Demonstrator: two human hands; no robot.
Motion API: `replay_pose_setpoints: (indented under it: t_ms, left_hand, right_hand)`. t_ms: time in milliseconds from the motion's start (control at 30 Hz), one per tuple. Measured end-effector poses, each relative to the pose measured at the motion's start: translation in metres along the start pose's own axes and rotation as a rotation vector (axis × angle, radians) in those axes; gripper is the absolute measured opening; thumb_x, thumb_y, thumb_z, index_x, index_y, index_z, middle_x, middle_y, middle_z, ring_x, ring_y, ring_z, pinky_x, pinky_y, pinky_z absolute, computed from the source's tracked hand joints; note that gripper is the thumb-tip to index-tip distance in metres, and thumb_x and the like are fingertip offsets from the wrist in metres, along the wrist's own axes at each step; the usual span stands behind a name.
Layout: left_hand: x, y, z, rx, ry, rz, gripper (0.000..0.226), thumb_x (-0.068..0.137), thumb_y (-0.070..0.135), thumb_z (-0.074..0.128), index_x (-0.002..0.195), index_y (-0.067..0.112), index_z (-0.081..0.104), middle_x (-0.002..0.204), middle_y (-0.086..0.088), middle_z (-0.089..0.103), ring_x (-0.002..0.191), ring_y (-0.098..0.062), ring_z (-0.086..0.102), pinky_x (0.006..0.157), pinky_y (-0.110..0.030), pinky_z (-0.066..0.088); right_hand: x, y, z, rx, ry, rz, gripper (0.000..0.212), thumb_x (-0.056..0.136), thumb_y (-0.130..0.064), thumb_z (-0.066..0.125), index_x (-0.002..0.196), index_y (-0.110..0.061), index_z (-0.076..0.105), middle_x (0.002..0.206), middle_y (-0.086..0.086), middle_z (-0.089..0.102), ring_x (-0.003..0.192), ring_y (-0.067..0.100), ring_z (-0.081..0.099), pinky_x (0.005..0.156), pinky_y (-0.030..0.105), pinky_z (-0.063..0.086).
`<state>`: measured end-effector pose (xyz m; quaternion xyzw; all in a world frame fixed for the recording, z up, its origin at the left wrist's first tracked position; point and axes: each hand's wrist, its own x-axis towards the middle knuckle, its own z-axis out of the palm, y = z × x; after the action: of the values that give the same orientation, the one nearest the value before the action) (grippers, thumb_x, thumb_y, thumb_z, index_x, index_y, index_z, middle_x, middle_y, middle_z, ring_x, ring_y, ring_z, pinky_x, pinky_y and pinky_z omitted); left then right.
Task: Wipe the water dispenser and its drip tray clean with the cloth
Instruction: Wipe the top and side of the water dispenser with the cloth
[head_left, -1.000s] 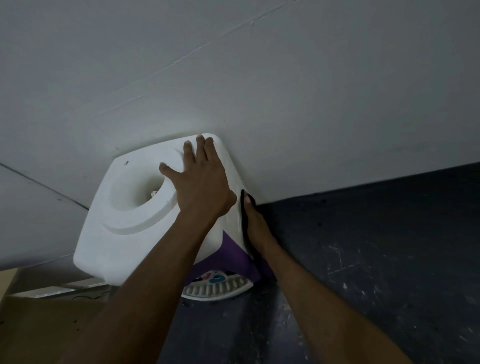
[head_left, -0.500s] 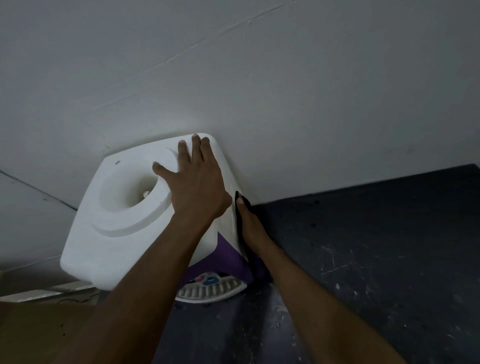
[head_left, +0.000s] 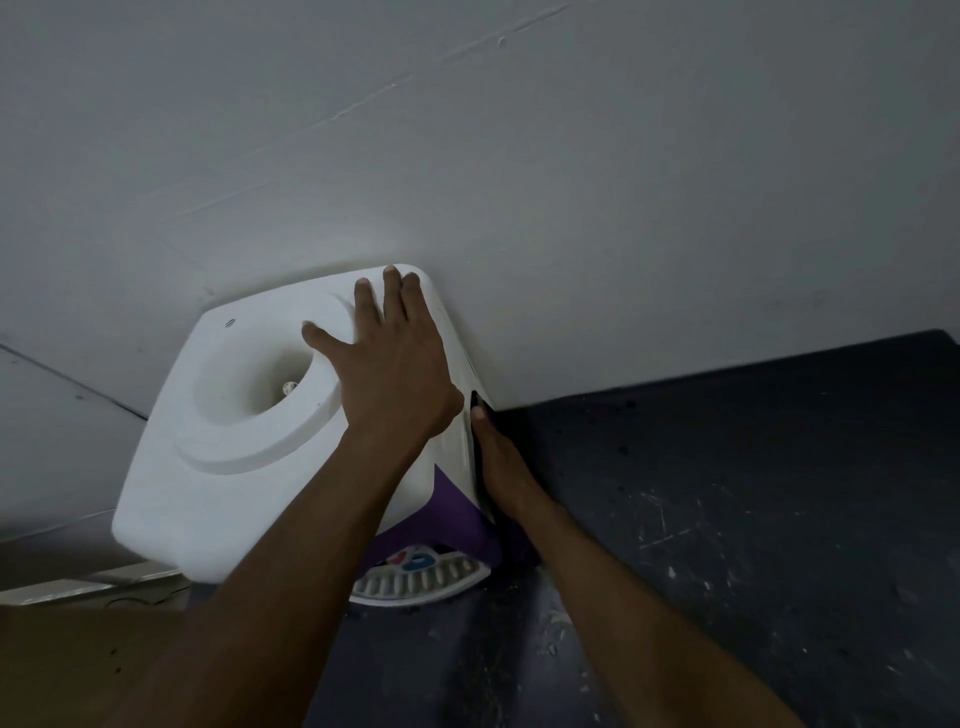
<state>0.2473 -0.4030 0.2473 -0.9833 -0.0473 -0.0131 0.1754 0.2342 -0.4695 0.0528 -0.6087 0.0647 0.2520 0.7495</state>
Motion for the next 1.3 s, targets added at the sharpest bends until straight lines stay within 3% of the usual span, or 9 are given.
replay_pose_setpoints:
  t_ms: [100,200,333,467,600,800,1000,1133,1300]
  left_hand:
    - [0.000,0.000,0.000,0.000,-0.007,-0.005,0.108,0.083,0.041,0.071,0.158,0.010,-0.001,0.170,-0.007,-0.003,0.156,-0.030,0.001,0.110,-0.075,0.021]
    - [0.000,0.000,0.001,0.000,-0.005,-0.001,0.109,0.083,0.040,0.071,0.158,0.010,-0.002,0.170,-0.007,-0.003,0.156,-0.030,0.001,0.110,-0.076,0.020]
    - [0.000,0.000,0.001,0.009,-0.004,0.001,0.106,0.085,0.040,0.069,0.158,0.010,-0.003,0.170,-0.007,-0.004,0.156,-0.031,0.000,0.110,-0.076,0.019]
    - [0.000,0.000,0.001,-0.001,-0.006,0.005,0.106,0.085,0.040,0.069,0.158,0.011,-0.002,0.170,-0.007,-0.004,0.156,-0.031,0.000,0.110,-0.076,0.019]
    - [0.001,0.000,0.002,-0.004,-0.009,0.005,0.108,0.084,0.040,0.071,0.158,0.011,-0.002,0.170,-0.007,-0.004,0.156,-0.031,0.000,0.110,-0.077,0.018]
    - [0.001,0.000,0.002,0.000,0.001,0.011,0.110,0.083,0.042,0.071,0.158,0.011,-0.002,0.170,-0.007,-0.004,0.156,-0.031,0.000,0.110,-0.077,0.019]
    - [0.000,-0.001,0.004,0.013,0.009,0.015,0.107,0.085,0.042,0.068,0.159,0.011,-0.004,0.170,-0.007,-0.005,0.156,-0.031,0.000,0.109,-0.077,0.019]
    - [0.001,0.000,0.003,0.009,0.004,0.017,0.107,0.085,0.042,0.069,0.158,0.011,-0.003,0.170,-0.007,-0.004,0.156,-0.031,0.000,0.109,-0.077,0.019]
    - [0.001,0.000,0.004,0.012,0.007,0.016,0.108,0.085,0.044,0.068,0.158,0.011,-0.004,0.170,-0.006,-0.005,0.156,-0.031,0.000,0.110,-0.077,0.019]
  right_hand:
    - [-0.010,0.009,0.003,0.021,0.029,-0.008,0.077,0.096,-0.080,0.028,0.162,-0.043,0.017,0.161,-0.017,0.030,0.151,0.010,0.027,0.114,0.028,0.019]
    - [-0.020,0.023,0.005,0.028,0.028,-0.075,0.073,0.096,-0.076,0.031,0.161,-0.045,0.016,0.155,-0.029,0.027,0.149,0.000,0.025,0.122,0.029,0.018]
    - [-0.010,0.008,0.004,-0.011,0.004,-0.020,0.084,0.088,-0.083,0.026,0.162,-0.045,0.012,0.167,-0.015,0.024,0.152,0.011,0.024,0.119,0.032,0.017]
    - [0.005,-0.002,0.000,-0.009,0.007,0.020,0.075,0.096,-0.079,0.020,0.162,-0.045,0.012,0.170,-0.007,0.020,0.155,0.018,0.023,0.125,0.043,0.017]
    - [-0.004,0.019,0.006,0.030,0.038,0.029,0.089,0.085,-0.091,0.025,0.161,-0.046,0.014,0.168,-0.009,0.025,0.154,0.017,0.025,0.124,0.040,0.018]
    - [-0.003,0.028,0.002,0.064,0.057,0.109,0.079,0.095,-0.081,0.029,0.162,-0.039,0.020,0.167,-0.002,0.030,0.152,0.020,0.029,0.124,0.040,0.021]
    - [0.015,0.008,-0.005,0.037,0.045,0.146,0.083,0.097,-0.080,0.022,0.164,-0.031,0.015,0.170,0.001,0.022,0.155,0.022,0.023,0.126,0.044,0.016]
    - [0.012,0.019,-0.003,0.071,0.050,0.114,0.075,0.099,-0.076,0.024,0.163,-0.039,0.013,0.170,-0.003,0.023,0.154,0.020,0.024,0.125,0.043,0.016]
    - [-0.001,0.045,0.001,0.100,0.039,0.111,0.083,0.091,-0.082,0.033,0.162,-0.042,0.018,0.167,-0.006,0.029,0.153,0.018,0.028,0.128,0.049,0.018]
